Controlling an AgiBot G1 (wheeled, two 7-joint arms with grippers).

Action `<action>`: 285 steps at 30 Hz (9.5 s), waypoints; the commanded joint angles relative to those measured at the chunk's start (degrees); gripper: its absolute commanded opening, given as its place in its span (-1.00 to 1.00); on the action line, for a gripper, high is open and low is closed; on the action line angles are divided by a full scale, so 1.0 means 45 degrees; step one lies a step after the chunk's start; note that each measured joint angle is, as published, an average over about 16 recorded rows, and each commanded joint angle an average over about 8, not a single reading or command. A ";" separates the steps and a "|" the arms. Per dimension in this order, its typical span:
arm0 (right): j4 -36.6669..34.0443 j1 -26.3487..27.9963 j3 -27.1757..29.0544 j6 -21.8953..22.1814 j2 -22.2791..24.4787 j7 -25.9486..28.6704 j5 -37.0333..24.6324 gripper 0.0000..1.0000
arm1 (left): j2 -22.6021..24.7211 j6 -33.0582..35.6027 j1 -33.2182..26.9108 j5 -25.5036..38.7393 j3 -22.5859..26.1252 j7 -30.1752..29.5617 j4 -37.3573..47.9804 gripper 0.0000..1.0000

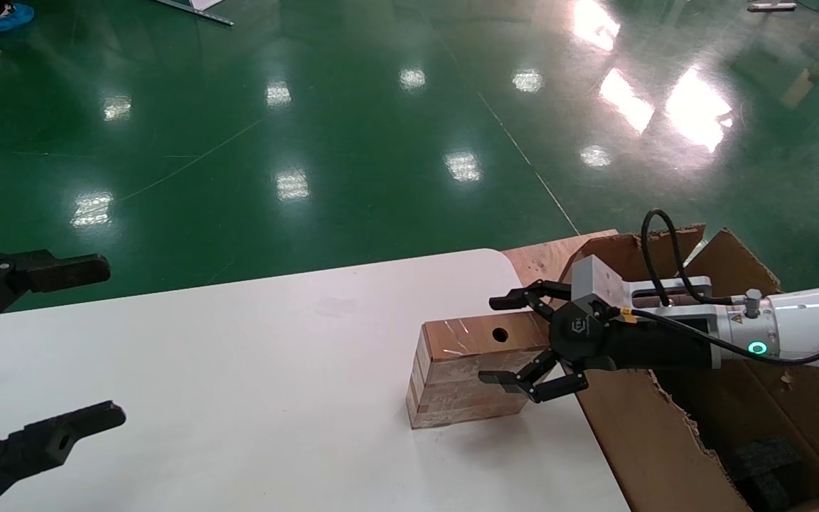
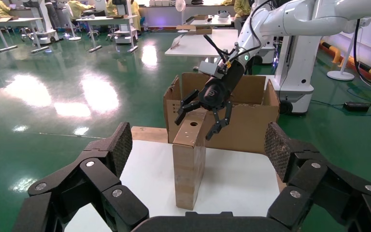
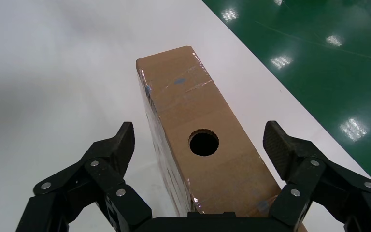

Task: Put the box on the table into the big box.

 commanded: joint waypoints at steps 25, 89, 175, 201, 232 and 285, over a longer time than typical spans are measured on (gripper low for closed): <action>0.0040 -0.0019 0.0042 0.0002 0.0014 -0.0013 -0.0052 -1.00 | 0.0000 0.0000 0.0000 0.0000 0.0000 0.0000 0.0000 -1.00; -0.5633 -0.1646 0.1068 0.1813 0.4541 0.1464 0.3928 -1.00 | -0.0001 0.0000 -0.0001 -0.0001 0.0002 0.0001 0.0001 -1.00; -1.3773 0.0272 0.0102 0.0997 0.2602 -0.1782 0.3760 -0.78 | -0.0002 -0.0001 -0.0002 -0.0004 0.0006 0.0003 0.0001 -0.04; -1.3676 0.0245 0.0044 0.1233 0.2621 -0.1629 0.3620 1.00 | -0.0003 -0.0005 0.0002 -0.0006 0.0006 0.0003 0.0004 1.00; -1.1413 0.2853 0.0002 -0.0087 0.1886 -0.2060 0.3104 1.00 | -0.0003 -0.0005 0.0002 -0.0006 0.0007 0.0004 0.0004 1.00; -0.0541 0.1158 0.2926 0.0396 0.0686 0.1692 0.2323 1.00 | -0.0005 -0.0007 0.0004 -0.0011 0.0006 0.0005 0.0009 1.00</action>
